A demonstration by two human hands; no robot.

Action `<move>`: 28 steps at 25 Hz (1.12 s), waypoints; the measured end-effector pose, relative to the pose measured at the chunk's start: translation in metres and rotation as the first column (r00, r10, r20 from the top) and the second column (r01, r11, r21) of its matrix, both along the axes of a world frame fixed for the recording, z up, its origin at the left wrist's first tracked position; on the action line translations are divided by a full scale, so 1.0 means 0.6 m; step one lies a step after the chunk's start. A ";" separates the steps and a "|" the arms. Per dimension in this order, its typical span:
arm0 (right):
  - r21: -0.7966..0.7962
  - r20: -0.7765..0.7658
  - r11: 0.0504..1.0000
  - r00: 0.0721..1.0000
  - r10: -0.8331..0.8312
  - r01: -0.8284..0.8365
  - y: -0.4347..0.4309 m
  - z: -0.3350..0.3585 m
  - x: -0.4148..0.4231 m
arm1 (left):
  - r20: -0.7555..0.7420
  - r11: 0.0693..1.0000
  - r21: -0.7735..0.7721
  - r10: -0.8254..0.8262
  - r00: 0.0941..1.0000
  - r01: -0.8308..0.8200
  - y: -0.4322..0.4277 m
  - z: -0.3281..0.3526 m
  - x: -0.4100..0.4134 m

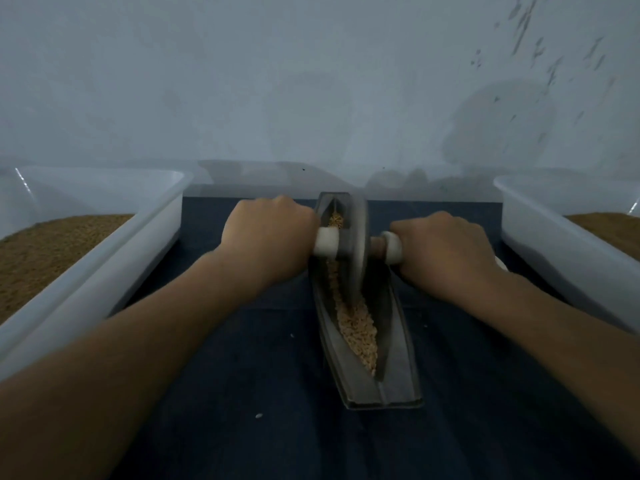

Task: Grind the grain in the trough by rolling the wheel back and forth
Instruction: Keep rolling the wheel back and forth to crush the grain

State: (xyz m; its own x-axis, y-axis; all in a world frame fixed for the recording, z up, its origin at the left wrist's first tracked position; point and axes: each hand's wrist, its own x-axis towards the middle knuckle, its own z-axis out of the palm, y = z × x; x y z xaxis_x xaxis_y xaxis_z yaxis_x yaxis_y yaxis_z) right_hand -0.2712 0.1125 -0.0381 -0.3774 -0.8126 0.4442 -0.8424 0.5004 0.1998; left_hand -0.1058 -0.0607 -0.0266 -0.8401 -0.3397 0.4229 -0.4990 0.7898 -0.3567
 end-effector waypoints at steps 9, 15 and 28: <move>0.057 0.043 0.998 0.999 -0.008 0.005 -0.046 0.025 -0.027 | 0.012 0.995 0.088 0.047 0.999 -0.048 -0.020 0.016 -0.025; 0.004 -0.089 0.999 0.995 0.052 -0.051 0.038 0.016 0.025 | -0.006 0.998 0.065 -0.001 1.000 0.001 0.024 -0.001 0.039; 0.104 0.061 0.994 0.998 -0.024 0.017 -0.037 0.034 -0.013 | -0.032 0.992 0.126 0.010 0.999 -0.006 -0.021 -0.001 -0.008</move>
State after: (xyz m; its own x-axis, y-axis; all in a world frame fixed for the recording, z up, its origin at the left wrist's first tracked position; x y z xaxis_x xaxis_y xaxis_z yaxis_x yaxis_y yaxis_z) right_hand -0.2792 0.0906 -0.0178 -0.4185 -0.8448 0.3334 -0.8446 0.4970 0.1991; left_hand -0.1109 -0.0735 -0.0274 -0.8236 -0.3989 0.4031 -0.5152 0.8233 -0.2380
